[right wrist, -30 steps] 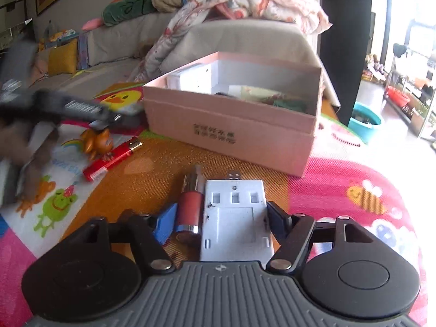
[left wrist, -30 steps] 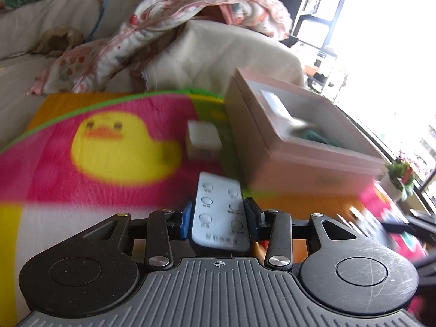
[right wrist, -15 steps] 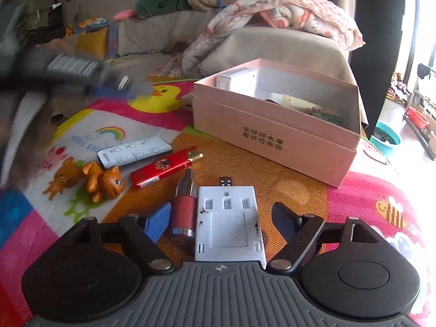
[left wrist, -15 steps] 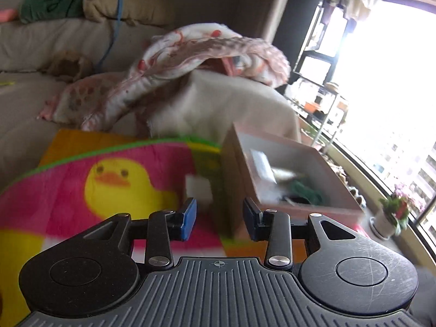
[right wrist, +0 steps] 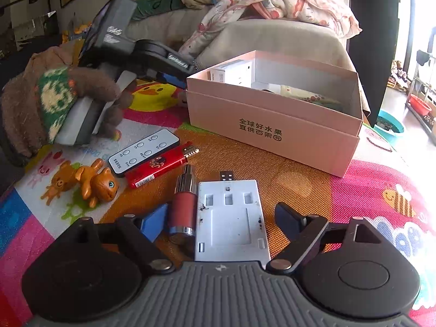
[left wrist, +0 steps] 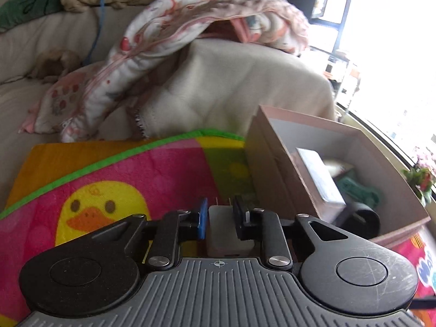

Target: Organize rigid objects

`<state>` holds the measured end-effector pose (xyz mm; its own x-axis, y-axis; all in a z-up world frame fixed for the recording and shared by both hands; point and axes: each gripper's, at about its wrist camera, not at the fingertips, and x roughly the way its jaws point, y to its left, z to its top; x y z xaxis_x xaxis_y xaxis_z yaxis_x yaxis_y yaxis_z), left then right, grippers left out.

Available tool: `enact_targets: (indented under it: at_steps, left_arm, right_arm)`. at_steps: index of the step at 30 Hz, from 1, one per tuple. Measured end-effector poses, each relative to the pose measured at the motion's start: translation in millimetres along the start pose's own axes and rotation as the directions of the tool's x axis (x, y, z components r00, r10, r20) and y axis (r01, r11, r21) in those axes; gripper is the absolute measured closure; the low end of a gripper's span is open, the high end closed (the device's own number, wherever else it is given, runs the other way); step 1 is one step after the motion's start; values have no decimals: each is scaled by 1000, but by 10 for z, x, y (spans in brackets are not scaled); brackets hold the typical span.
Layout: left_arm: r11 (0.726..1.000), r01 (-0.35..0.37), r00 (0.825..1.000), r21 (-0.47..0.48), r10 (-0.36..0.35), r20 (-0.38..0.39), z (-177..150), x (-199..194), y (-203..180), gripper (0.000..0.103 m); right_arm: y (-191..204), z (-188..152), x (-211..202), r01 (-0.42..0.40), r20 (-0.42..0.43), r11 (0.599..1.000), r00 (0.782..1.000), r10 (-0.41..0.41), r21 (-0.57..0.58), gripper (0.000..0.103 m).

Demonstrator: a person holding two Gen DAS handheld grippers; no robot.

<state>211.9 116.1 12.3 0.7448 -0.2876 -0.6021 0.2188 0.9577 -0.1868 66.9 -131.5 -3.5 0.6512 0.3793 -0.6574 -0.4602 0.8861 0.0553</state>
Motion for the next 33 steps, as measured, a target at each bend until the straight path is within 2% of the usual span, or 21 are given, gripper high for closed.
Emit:
enact_targets:
  at_steps: [3,7,10,11,13,14,16,17,18,21,25,28,31,33]
  left_arm:
    - [999,39,999,-3,-39,-6,-25,-4,-47,80]
    - [1000,4,1000,-29,-5,-27,16,9,-93,80]
    - [1000,-4,999,27,5,-36,-17,-55,-134,80]
    - [999,6,999,38,-4,-43,-29,-79,-141,79]
    - [996,70,995,59,-66,-72,-58,-120,-145,70]
    - [992,96,993,78,-90,-79,-82,-138,-154,71]
    - [987,114,992,115,-106,-69,-122,-171,-153,71]
    - [987,113,992,110,-107,-65,-128,-166,-137,67]
    - [990,104,993,98,-98,-58,-131,-151,-132,64]
    - [992,70,997,110,-66,-40,-104,-100,-177,62]
    - [993,-24,1000,112,26,-16,-52,-39,-199,55]
    - [998,-12,1000,66,11,8,-91,-60,-143,59]
    - [995,88,995,-54,-84,59,-272,-96,-49,60]
    - [984,121,990,-130,-110,85,-351,-119,38,60]
  right_arm:
    - [21,0,8,9,-3,1000,1000,-9,-10,17]
    - [51,4,18,22,-8,999,1000,-23,-26,17]
    - [50,3,20,22,-9,999,1000,-23,-26,17]
    - [54,3,21,22,-10,999,1000,-22,-27,16]
    - [58,3,25,19,-12,999,1000,-19,-30,15]
    - [60,2,25,19,-13,999,1000,-19,-31,15]
    - [62,3,23,19,-13,999,1000,-19,-31,14]
    - [63,3,23,18,-13,999,1000,-19,-30,14]
    - [64,2,22,19,-13,999,1000,-19,-31,14]
    - [67,2,24,18,-14,999,1000,-19,-32,13]
    - [80,-2,32,19,-14,999,1000,-20,-32,13]
    - [86,-5,37,21,-13,999,1000,-21,-31,13]
    - [78,-7,32,17,-11,1000,1000,-17,-23,13]
    - [47,-14,15,6,-5,1000,1000,-6,-10,13]
